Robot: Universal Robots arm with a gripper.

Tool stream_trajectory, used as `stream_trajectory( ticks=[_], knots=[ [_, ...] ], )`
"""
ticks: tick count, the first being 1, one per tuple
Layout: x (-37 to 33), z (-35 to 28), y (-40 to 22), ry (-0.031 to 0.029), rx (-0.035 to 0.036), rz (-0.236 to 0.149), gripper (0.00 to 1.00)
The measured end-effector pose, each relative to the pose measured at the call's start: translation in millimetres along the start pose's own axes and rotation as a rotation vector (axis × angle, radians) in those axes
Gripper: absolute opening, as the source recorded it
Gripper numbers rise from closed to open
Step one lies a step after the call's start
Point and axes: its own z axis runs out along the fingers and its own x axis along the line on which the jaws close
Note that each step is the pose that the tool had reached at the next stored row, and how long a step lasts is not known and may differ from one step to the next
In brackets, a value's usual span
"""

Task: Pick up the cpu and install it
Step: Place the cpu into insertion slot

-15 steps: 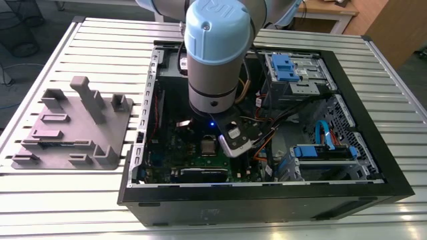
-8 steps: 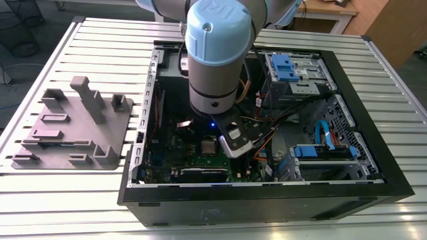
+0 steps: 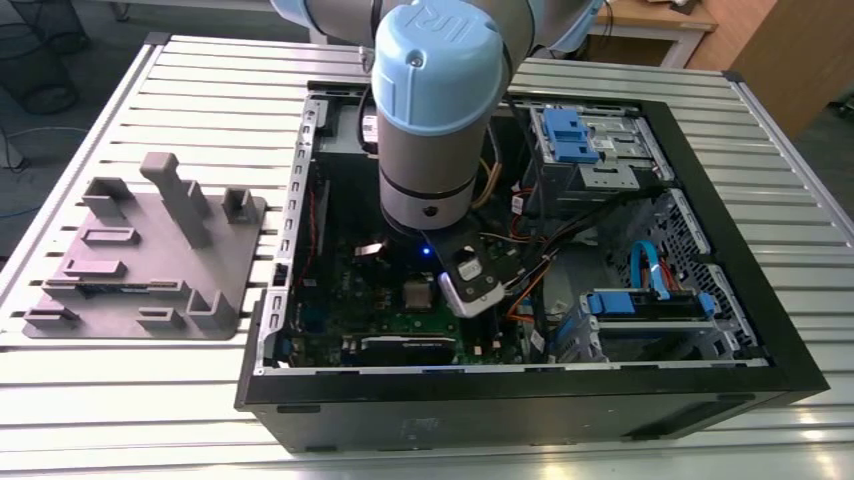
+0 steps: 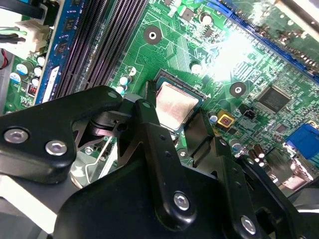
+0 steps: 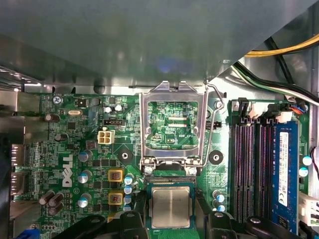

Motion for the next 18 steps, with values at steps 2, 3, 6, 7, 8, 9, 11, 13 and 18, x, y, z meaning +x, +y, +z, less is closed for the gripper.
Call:
stream_trajectory(
  ticks=[2, 3, 6, 7, 8, 9, 11, 13, 18],
  knots=[
    [0.0, 0.3, 0.0, 0.0000, -0.0001, 0.000, 0.47],
    [0.0, 0.6, -0.1, -0.0001, -0.0002, 0.001, 0.47],
    [-0.1, 1.0, -0.3, 0.0000, 0.0002, 0.002, 0.47],
    [-0.1, 1.1, -0.2, 0.0000, 0.0002, 0.002, 0.47],
    [-0.1, 1.3, -0.3, 0.0000, 0.0001, 0.003, 0.47],
    [-0.1, 1.6, -0.3, -0.0001, 0.0001, 0.003, 0.47],
    [-0.1, 1.9, -0.3, 0.0000, 0.0004, 0.003, 0.47],
    [-0.1, 1.9, -0.3, 0.0000, 0.0003, 0.004, 0.47],
    [-0.1, 2.1, -0.3, -0.0002, 0.0000, 0.004, 0.47]
  ],
)
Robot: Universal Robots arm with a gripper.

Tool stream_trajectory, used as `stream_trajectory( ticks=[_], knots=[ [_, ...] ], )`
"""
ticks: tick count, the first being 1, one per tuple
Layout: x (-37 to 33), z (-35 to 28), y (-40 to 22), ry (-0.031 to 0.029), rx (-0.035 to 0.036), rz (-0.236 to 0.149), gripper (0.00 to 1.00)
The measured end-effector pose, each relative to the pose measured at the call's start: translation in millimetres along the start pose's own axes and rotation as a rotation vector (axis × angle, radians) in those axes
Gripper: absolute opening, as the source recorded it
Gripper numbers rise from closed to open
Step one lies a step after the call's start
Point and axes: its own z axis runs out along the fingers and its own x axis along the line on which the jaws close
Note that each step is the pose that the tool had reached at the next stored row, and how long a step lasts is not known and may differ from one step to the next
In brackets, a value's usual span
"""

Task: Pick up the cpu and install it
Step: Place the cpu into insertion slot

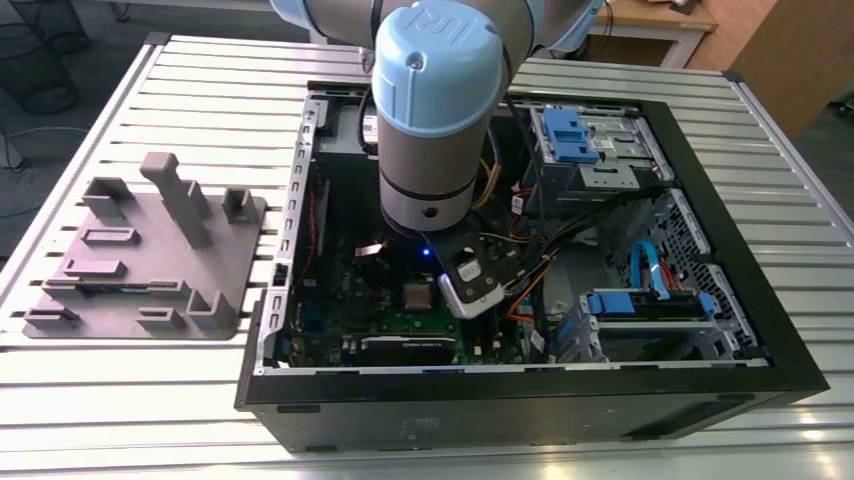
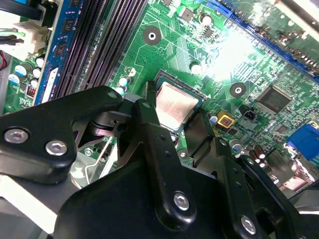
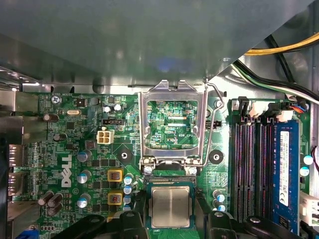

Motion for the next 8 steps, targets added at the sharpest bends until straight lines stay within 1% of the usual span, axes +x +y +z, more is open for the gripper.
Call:
stream_trajectory(
  ticks=[3, 4, 8],
  knots=[
    [-0.1, 0.3, 0.1, -0.0006, -0.0005, 0.000, 0.48],
    [-0.1, 0.3, 0.1, -0.0003, -0.0005, 0.000, 0.54],
    [0.0, 0.1, 0.0, 0.0000, -0.0002, 0.000, 0.54]
  ],
)
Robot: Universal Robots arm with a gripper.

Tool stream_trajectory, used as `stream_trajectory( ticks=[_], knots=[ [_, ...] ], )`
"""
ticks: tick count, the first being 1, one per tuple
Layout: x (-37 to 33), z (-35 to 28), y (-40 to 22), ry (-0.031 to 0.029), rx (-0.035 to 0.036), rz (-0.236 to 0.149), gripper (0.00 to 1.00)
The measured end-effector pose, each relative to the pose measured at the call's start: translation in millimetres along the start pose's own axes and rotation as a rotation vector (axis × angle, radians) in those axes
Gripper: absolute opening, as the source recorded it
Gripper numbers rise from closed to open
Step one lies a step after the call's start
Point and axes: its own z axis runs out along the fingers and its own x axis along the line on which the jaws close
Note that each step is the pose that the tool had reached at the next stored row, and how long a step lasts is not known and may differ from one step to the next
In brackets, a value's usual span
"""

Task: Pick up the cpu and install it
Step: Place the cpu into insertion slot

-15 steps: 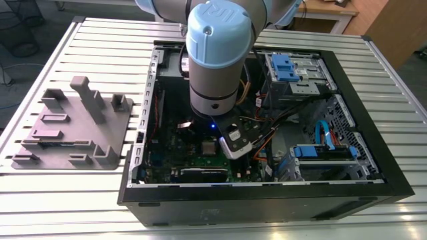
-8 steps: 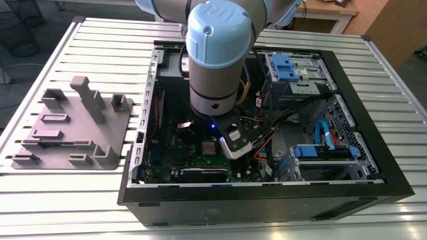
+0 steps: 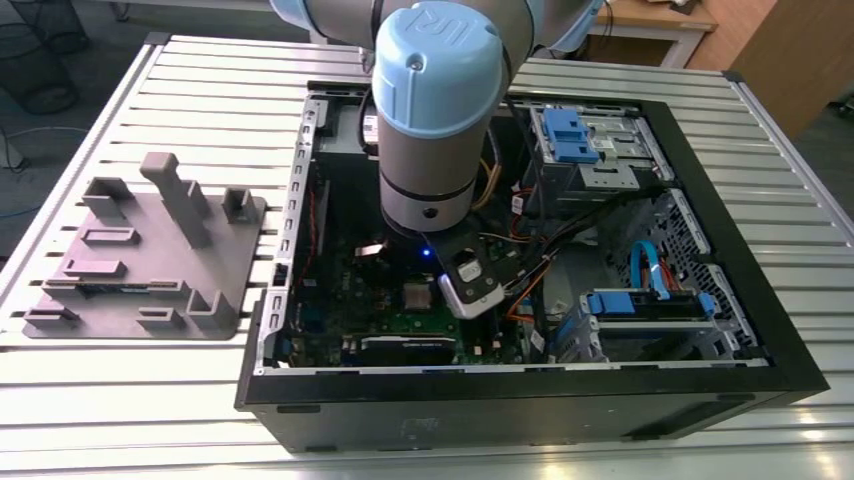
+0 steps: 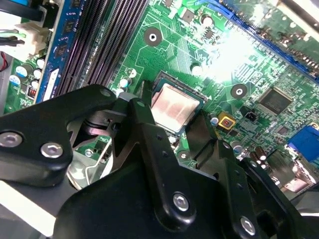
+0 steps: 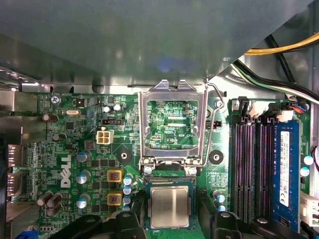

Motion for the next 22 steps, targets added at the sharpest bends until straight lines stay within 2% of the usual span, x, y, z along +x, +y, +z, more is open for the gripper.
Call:
stream_trajectory(
  ticks=[2, 7, 17, 18, 19, 21, 22],
  knots=[
    [0.0, -0.5, 0.0, 0.0000, 0.0000, 0.000, 0.54],
    [-0.3, -9.1, 0.2, -0.0001, 0.0000, 0.000, 0.54],
    [-0.3, -10.1, 0.2, 0.0000, 0.0001, 0.000, 0.53],
    [-0.3, -10.1, 0.2, 0.0000, 0.0001, 0.000, 0.46],
    [-0.3, -10.3, 0.2, 0.0000, 0.0000, 0.000, 0.35],
    [-0.3, -10.4, 0.2, 0.0000, 0.0001, 0.000, 0.23],
    [-0.3, -10.5, 0.2, 0.0000, 0.0001, 0.000, 0.23]
  ],
)
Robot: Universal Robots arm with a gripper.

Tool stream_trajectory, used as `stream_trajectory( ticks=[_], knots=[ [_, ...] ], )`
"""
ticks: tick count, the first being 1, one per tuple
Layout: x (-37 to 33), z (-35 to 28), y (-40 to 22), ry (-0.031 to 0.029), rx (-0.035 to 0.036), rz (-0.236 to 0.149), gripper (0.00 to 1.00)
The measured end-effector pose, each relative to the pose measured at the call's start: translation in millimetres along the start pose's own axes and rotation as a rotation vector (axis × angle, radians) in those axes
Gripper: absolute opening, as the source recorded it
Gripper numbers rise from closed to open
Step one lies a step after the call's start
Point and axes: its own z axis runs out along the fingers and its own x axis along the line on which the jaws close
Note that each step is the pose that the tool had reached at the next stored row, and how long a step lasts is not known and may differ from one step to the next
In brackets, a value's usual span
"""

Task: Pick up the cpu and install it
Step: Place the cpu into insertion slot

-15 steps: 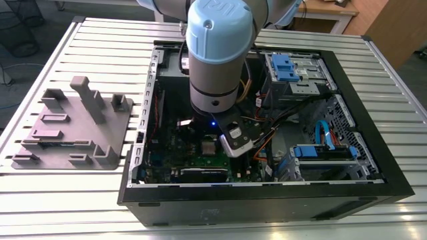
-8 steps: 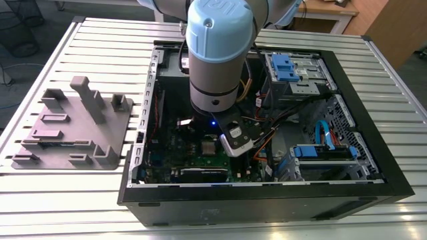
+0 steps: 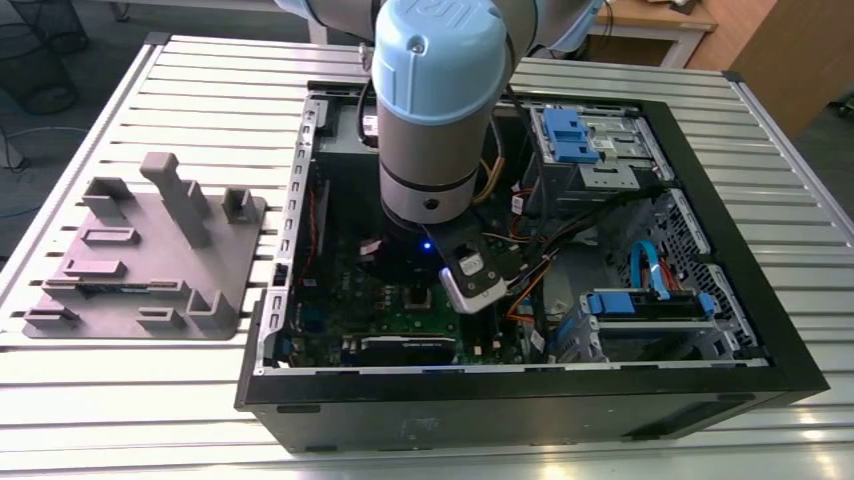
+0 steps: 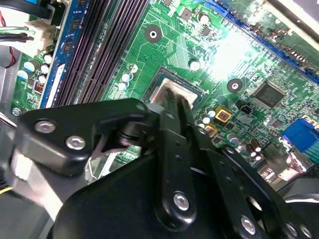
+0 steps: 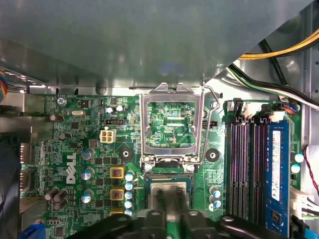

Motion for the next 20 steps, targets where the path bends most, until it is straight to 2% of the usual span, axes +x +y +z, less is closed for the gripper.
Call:
stream_trajectory(
  ticks=[2, 3, 10, 17, 20],
  knots=[
    [0.0, -0.1, 0.0, -0.0001, 0.0000, 0.000, 0.11],
    [0.0, -0.2, 0.0, 0.0000, 0.0000, 0.000, 0.11],
    [0.5, -0.5, 0.0, 0.0001, 0.0002, 0.000, 0.11],
    [9.4, -0.7, 0.1, -0.0009, -0.0008, 0.000, 0.11],
    [9.0, -0.3, 0.1, -0.0009, -0.0007, 0.002, 0.11]
  ],
)
